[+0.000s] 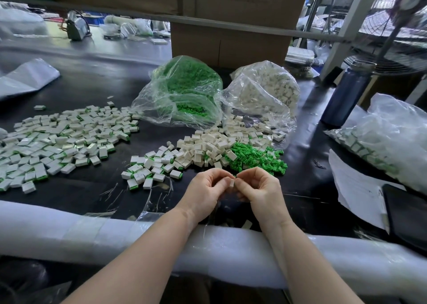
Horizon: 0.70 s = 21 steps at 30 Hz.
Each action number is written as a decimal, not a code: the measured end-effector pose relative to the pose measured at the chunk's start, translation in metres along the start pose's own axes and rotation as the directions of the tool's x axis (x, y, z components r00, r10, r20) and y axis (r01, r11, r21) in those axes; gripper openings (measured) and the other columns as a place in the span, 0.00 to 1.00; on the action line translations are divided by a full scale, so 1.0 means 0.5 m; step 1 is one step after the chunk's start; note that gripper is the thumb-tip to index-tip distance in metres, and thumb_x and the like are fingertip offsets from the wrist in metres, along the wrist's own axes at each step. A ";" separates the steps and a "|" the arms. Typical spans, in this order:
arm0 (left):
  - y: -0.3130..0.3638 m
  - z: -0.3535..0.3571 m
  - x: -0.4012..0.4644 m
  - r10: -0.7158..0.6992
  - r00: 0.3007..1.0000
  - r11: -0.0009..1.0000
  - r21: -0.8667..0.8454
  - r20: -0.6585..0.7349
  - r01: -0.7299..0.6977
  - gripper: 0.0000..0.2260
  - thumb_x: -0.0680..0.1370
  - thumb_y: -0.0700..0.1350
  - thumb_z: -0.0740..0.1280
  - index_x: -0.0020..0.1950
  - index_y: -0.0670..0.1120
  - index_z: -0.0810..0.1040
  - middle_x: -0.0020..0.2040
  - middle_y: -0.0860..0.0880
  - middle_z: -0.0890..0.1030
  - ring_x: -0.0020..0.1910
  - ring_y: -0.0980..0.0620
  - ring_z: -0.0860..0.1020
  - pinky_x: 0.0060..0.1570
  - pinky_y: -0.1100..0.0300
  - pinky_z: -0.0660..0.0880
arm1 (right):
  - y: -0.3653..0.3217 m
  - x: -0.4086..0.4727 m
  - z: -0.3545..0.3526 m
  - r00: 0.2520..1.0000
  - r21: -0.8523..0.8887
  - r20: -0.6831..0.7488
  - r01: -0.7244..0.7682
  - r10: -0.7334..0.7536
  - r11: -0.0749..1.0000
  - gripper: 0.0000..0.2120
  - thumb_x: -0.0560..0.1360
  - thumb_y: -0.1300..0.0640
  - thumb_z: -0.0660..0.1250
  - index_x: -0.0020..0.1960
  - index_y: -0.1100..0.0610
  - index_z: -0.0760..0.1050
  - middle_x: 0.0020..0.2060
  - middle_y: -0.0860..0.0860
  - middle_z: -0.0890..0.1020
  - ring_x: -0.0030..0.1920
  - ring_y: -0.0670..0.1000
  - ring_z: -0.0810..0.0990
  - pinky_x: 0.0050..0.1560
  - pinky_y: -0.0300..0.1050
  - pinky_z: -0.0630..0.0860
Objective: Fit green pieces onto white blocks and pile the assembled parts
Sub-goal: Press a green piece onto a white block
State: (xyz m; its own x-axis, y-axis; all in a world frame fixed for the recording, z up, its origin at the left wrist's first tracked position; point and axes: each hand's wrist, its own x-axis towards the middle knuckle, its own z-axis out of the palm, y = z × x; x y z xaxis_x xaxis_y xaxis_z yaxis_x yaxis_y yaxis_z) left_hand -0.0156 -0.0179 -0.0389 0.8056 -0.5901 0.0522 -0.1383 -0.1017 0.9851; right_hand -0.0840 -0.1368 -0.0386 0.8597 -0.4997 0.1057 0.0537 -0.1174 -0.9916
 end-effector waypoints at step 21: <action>-0.003 -0.004 0.000 -0.009 0.999 0.987 0.161 0.047 0.001 0.05 0.77 0.44 0.65 0.45 0.44 0.79 0.38 0.48 0.80 0.38 0.55 0.75 0.44 0.57 0.75 | 0.004 -0.003 -0.001 0.998 -0.048 0.004 -0.067 0.067 0.997 0.08 0.75 0.65 0.67 0.37 0.61 0.78 0.25 0.50 0.79 0.26 0.44 0.76 0.28 0.35 0.74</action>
State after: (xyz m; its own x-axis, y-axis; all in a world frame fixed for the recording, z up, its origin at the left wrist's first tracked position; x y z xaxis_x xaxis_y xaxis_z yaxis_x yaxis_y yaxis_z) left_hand -0.0142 -0.0162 -0.0402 0.7788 -0.6263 0.0358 -0.2283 -0.2299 0.9461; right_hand -0.0852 -0.1367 -0.0409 0.8635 -0.5028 0.0386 -0.0284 -0.1249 -0.9918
